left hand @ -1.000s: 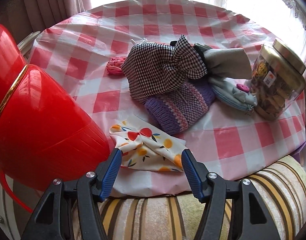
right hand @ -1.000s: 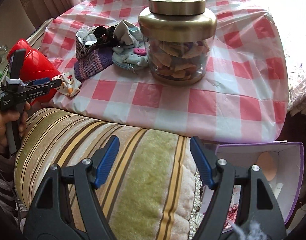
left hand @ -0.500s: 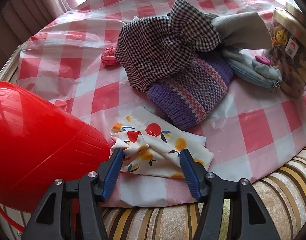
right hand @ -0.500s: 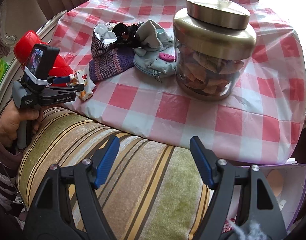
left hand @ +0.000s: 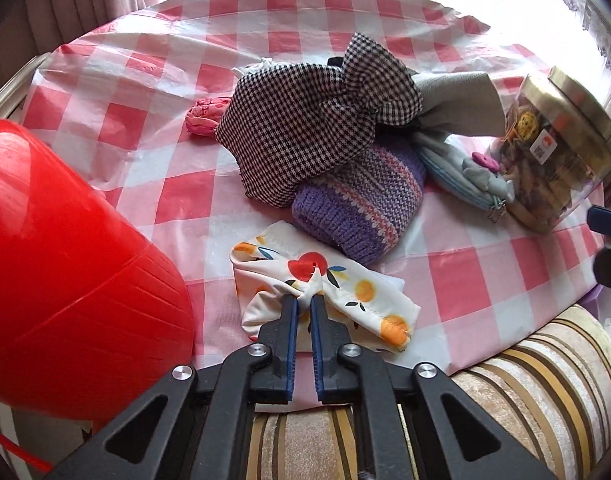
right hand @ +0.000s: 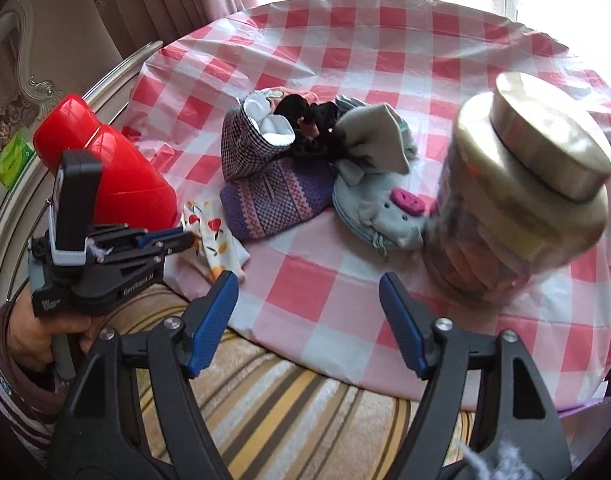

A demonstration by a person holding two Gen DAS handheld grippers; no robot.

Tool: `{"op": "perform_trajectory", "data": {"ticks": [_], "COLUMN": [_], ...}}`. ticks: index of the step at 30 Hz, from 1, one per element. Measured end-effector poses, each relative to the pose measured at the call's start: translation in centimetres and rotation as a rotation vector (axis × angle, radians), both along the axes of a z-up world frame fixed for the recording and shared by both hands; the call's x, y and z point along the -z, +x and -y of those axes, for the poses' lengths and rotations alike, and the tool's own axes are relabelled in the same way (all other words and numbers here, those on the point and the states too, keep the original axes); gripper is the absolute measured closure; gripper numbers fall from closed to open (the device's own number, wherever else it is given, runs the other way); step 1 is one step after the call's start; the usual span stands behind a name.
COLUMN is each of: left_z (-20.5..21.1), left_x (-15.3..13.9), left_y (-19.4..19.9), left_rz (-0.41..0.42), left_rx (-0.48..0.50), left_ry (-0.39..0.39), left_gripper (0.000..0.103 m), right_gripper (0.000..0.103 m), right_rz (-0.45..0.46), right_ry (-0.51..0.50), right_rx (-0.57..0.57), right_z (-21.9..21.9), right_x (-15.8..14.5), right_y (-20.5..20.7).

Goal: Organize soft objects
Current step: 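Grasp the white fruit-print cloth with the left gripper while the right gripper grasps the gingham pouch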

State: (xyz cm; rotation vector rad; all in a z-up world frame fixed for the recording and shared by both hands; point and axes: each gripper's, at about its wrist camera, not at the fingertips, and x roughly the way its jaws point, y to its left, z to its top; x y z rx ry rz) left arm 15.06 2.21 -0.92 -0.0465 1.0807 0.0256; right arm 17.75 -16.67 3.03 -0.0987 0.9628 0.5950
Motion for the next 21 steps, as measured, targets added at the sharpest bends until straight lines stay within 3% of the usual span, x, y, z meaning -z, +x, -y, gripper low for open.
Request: {"op": "perform_trajectory", "data": {"ticks": [11,19,21], "left_z": [-0.4,-0.3,-0.5], "left_x": [-1.5,-1.2,-1.1], "left_y": [-2.1,-2.4,-2.5], "left_rz": [0.078,0.075,0.076], "left_rx": [-0.004,0.015,0.008], "left_ry": [-0.139,-0.177,-0.189], "left_gripper": [0.097,0.097,0.097], "right_gripper": [0.027,0.027,0.036], "right_rz": [0.136,0.147,0.139], "right_ry": [-0.096,-0.143,-0.153], "right_rx": [-0.09,-0.115,-0.102], "right_z": [-9.2,-13.3,-13.8], "right_x": [-0.3,1.5,2.0], "right_y": [5.2,8.2,8.7]}}
